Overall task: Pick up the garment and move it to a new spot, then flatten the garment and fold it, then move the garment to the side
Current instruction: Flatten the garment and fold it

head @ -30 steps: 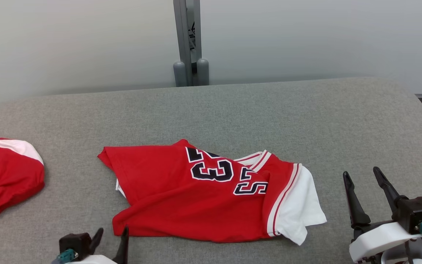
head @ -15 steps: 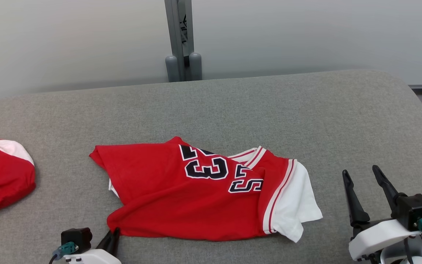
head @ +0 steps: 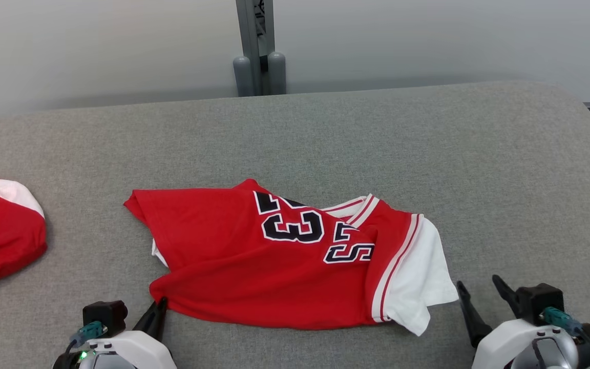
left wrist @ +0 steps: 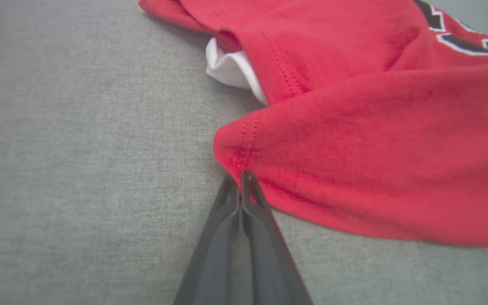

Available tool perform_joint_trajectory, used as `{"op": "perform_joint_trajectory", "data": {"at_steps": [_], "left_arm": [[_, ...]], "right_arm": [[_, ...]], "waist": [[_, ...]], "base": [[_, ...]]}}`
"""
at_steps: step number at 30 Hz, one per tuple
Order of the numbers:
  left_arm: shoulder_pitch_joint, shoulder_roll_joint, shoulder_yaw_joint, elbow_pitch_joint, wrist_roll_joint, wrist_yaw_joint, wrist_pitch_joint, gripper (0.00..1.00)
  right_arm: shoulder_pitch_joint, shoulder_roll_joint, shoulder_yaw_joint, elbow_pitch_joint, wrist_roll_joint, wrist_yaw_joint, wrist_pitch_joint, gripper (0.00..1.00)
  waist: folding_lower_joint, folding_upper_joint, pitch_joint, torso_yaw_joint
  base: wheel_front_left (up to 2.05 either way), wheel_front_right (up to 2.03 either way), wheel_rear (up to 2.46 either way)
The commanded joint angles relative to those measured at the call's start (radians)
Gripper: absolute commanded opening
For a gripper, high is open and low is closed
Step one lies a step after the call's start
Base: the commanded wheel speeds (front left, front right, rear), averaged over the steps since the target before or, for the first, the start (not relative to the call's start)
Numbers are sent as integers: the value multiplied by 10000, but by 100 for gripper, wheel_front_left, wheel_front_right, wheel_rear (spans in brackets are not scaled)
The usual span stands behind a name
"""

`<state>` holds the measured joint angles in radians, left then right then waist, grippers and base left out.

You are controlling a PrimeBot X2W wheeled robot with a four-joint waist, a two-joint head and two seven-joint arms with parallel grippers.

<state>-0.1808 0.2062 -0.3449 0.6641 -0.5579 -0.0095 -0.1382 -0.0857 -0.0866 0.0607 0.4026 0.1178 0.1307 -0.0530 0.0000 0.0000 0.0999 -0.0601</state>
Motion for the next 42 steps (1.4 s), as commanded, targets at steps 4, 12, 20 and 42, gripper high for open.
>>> {"op": "perform_joint_trajectory", "data": {"at_steps": [4,12,20,42], "left_arm": [[-269,97,-44,13,-7,-60,-18,0],[-405,52,-178,51,-20,-99,-42,0],[-406,407,-86,-1045,59,345,291,0],[-126,2083,1156,-9579,1054,3058,1983,0]], "right_arm": [[-573,-8,466,956,217,3,-332,100],[-1399,90,1665,3086,1065,4,-484,19],[-1731,-356,1734,3002,2119,-1,-1514,0],[-1463,-623,-90,-4814,1138,1,-1542,0]], "waist": [[0,0,200,93],[0,0,350,242],[0,0,276,354],[0,0,-280,210]], "base": [[0,0,0],[0,0,0],[0,0,0],[0,0,0]]}}
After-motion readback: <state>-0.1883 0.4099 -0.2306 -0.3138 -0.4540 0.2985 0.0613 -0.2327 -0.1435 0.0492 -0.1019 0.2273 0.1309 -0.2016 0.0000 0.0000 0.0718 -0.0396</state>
